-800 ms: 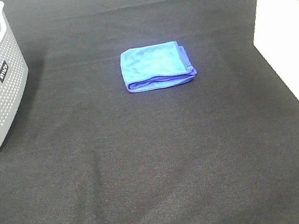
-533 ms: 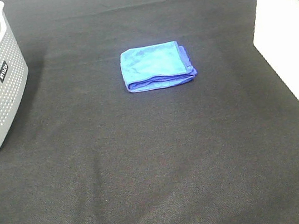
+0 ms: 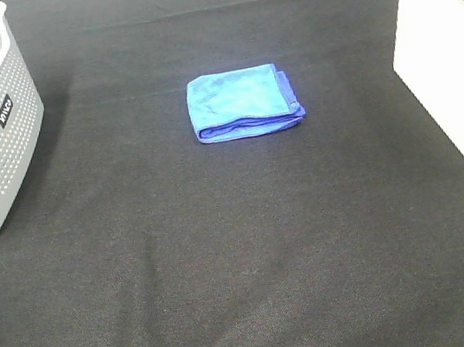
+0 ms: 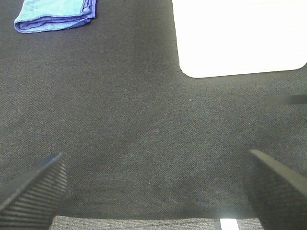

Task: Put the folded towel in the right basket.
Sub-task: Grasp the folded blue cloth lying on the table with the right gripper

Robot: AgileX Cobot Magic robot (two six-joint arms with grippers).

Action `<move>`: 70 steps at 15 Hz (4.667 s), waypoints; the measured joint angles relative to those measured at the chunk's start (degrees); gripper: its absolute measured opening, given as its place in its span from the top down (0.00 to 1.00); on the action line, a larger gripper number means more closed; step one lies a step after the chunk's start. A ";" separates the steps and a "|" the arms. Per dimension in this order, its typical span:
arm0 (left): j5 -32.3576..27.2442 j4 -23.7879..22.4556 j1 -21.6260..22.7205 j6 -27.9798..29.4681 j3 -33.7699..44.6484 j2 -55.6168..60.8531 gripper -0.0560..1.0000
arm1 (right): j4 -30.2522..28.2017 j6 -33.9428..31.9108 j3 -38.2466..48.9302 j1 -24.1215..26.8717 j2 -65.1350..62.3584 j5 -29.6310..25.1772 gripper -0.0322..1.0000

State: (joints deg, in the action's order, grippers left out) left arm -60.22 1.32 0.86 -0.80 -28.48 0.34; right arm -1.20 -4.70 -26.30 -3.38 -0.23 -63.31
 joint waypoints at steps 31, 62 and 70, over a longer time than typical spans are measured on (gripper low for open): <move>0.00 0.00 0.00 0.00 0.00 0.00 0.01 | 0.00 0.00 0.00 0.00 0.00 0.00 0.03; 0.00 0.00 0.00 0.00 0.00 0.00 0.01 | 30.02 10.94 -108.98 -2.92 139.40 -5.84 0.03; 0.00 0.00 0.00 0.00 0.00 0.00 0.01 | 33.46 10.54 -113.62 -2.92 151.89 2.12 0.05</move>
State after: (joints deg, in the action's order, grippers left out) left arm -60.22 1.32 0.86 -0.80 -28.48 0.34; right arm 32.26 5.84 -139.92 -6.30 151.66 -61.19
